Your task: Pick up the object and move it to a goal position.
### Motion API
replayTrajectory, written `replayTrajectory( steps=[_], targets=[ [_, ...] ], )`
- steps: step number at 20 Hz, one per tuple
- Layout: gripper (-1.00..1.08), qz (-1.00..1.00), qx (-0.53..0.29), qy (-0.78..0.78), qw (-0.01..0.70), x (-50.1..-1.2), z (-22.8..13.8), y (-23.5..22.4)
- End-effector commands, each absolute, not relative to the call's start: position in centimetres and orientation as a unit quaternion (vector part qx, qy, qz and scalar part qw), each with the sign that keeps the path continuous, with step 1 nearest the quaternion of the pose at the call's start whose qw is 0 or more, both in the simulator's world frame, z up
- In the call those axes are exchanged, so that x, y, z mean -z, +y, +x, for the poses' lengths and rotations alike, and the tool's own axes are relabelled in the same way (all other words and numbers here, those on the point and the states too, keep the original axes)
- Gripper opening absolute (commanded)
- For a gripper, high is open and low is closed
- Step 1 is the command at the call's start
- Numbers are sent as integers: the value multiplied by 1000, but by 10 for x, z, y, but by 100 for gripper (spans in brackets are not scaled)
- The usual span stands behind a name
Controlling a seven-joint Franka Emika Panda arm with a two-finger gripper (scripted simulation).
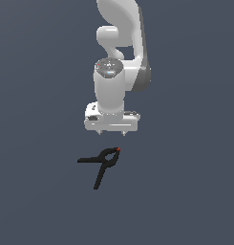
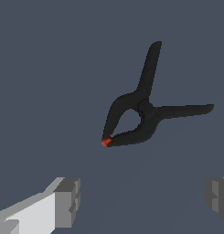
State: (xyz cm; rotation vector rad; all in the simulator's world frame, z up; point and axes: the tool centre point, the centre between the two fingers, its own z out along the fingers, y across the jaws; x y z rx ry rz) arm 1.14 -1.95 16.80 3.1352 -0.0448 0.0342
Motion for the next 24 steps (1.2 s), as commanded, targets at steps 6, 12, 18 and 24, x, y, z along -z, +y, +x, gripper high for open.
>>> replayTrajectory(
  steps=[6, 12, 18, 24],
  targets=[
    [28, 1000, -19, 3, 2, -176, 16, -5],
    [28, 1000, -19, -2, 1, -176, 18, -5],
    [28, 999, -12, -45, -6, -170, 23, -15],
    [28, 992, 3, -124, -18, -159, 33, -33]
  ],
)
